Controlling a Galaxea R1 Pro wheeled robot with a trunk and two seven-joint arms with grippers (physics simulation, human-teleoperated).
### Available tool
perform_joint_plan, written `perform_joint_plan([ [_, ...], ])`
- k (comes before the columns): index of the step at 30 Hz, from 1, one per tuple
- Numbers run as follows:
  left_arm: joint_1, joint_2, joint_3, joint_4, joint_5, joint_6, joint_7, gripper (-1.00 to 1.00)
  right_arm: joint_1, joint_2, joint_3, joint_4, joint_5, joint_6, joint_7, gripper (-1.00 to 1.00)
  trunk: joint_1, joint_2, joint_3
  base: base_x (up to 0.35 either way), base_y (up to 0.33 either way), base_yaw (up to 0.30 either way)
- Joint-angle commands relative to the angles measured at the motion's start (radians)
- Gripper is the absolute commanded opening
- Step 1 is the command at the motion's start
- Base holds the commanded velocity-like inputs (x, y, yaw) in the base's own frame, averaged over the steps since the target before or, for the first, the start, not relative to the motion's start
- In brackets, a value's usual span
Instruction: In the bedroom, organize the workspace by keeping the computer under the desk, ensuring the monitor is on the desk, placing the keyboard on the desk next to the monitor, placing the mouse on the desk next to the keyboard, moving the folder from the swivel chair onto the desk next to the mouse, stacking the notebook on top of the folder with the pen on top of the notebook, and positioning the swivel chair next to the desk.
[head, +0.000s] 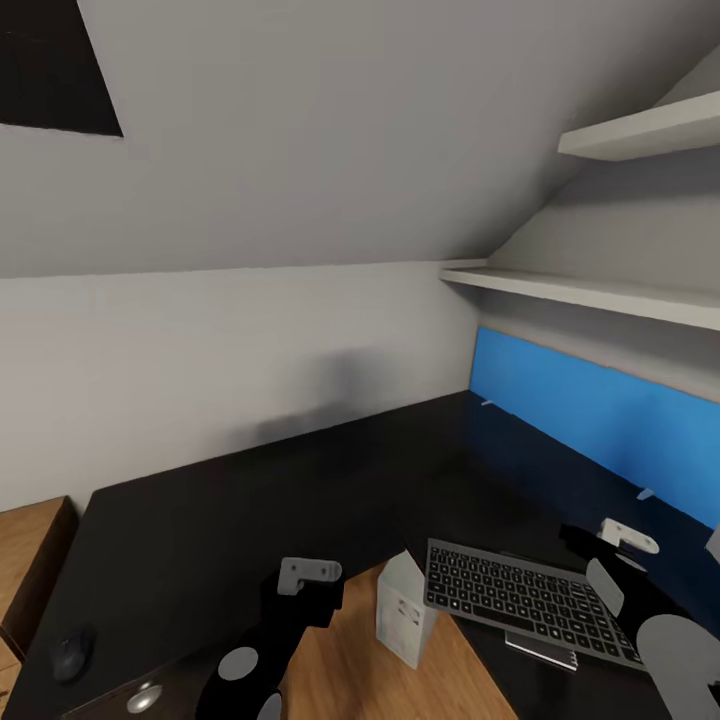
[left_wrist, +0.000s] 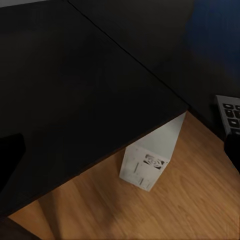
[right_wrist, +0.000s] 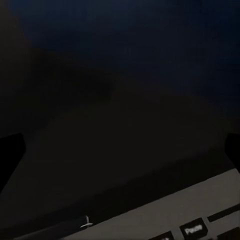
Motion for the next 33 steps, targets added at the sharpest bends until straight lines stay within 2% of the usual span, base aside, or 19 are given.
perform_joint_plan([
  [1, -0.001, 0.000, -0.002, -0.001, 0.011, 0.003, 0.009, 1.00, 0.000, 0.000, -0.002, -0.001, -0.010, 0.001, -0.002, 1.00, 0.004, -0.008, -0.005, 0.000, 0.000, 0.000],
  [3, -0.001, 0.000, -0.002, -0.001, 0.011, 0.004, 0.009, 1.00, 0.000, 0.000, -0.009, -0.001, -0.010, 0.001, -0.002, 1.00, 0.012, -0.022, -0.011, 0.000, 0.000, 0.000],
  [14, -0.001, 0.006, 0.004, 0.014, 0.009, 0.004, 0.008, 1.00, 0.000, 0.003, -0.016, -0.001, -0.008, -0.004, -0.002, 1.00, 0.012, -0.022, -0.011, 0.007, -0.008, 0.000],
  [24, -0.001, 0.006, 0.008, 0.016, 0.008, 0.004, 0.008, 1.00, 0.000, 0.013, -0.006, -0.015, -0.003, -0.042, 0.004, 1.00, 0.012, -0.022, -0.011, 0.145, -0.192, 0.000],
  [33, -0.001, 0.006, 0.017, 0.011, 0.011, 0.001, 0.008, 1.00, 0.000, 0.015, -0.004, -0.017, -0.001, -0.046, 0.006, 1.00, 0.012, -0.022, -0.011, 0.025, -0.040, 0.000],
])
